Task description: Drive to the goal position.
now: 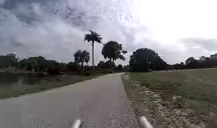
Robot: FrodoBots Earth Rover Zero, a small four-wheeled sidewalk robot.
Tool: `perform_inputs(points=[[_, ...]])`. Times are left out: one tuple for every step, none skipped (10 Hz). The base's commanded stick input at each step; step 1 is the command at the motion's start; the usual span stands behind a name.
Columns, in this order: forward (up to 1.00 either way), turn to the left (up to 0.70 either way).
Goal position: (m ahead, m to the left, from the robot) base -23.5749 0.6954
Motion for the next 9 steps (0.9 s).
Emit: perform_inputs(points=[[0.69,0.03],[0.52,0.02],[0.06,0.01],[0.06,0.01],[0.06,0.01],[0.06,0.01],[0.06,0.01],[0.06,0.01],[0.06,0.01]])
